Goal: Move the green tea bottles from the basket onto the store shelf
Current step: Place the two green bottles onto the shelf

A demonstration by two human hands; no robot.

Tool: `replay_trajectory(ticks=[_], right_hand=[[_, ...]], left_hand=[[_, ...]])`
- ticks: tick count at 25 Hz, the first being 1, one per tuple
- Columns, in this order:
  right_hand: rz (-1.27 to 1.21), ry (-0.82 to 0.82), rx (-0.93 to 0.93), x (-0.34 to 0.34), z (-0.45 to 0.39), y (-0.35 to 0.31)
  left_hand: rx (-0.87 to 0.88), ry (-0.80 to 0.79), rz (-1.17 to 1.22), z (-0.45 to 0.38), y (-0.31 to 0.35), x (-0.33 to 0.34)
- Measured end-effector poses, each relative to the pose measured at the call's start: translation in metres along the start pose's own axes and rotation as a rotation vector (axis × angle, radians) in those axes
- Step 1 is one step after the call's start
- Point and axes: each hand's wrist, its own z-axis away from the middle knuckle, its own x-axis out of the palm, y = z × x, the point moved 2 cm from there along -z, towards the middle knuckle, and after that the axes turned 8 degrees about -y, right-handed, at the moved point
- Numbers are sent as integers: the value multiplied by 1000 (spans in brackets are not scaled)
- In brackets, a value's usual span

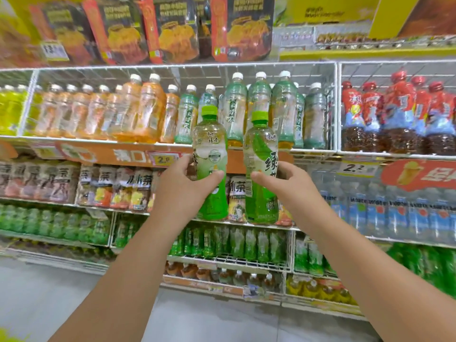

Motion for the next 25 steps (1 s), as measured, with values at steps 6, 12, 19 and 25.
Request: replay_trajectory(ticks=[6,12,19,25], right_hand=[[37,1,69,7,-34,36],[5,-5,204,32,-46,92],[-32,95,337,103,-56,164],[-76,163,417,167,-52,224]], left_hand=[[-67,-30,-11,-37,-39,28],[-149,-98,28,-61,-109,48],[-219,-211,120,-86,-203,59],[-281,-292,168,-83,-288,69]])
